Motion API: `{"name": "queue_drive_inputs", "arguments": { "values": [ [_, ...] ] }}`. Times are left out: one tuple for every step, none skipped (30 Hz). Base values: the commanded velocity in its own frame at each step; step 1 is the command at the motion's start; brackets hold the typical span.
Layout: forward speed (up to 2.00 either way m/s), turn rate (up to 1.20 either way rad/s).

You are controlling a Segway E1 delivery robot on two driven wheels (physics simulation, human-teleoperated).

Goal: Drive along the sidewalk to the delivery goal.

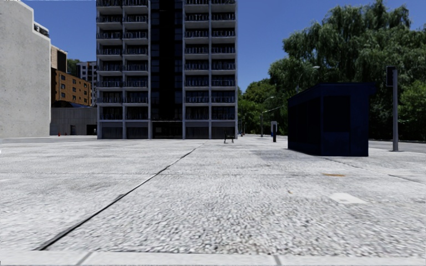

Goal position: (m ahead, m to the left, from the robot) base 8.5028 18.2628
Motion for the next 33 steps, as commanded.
{"name": "queue_drive_inputs", "arguments": {
  "values": [
    [1.53,0.36],
    [1.5,0.38],
    [1.5,0.38],
    [1.5,0.39],
    [1.5,0.39],
    [1.5,0.39],
    [1.49,0.39],
    [1.49,0.39],
    [1.49,0.39],
    [1.49,0.39],
    [1.49,0.39],
    [1.49,0.39],
    [1.49,0.39],
    [1.49,0.39],
    [1.49,0.4],
    [1.49,0.4],
    [1.49,0.4],
    [1.49,0.4],
    [1.49,0.4],
    [1.49,0.4],
    [1.49,0.4],
    [1.49,0.4],
    [1.49,0.4],
    [1.49,0.4],
    [1.49,0.4],
    [1.49,0.4],
    [1.49,0.4],
    [1.49,0.4],
    [1.49,0.4],
    [1.49,0.4],
    [1.49,0.4],
    [1.49,0.4],
    [1.49,0.4]
  ]
}}
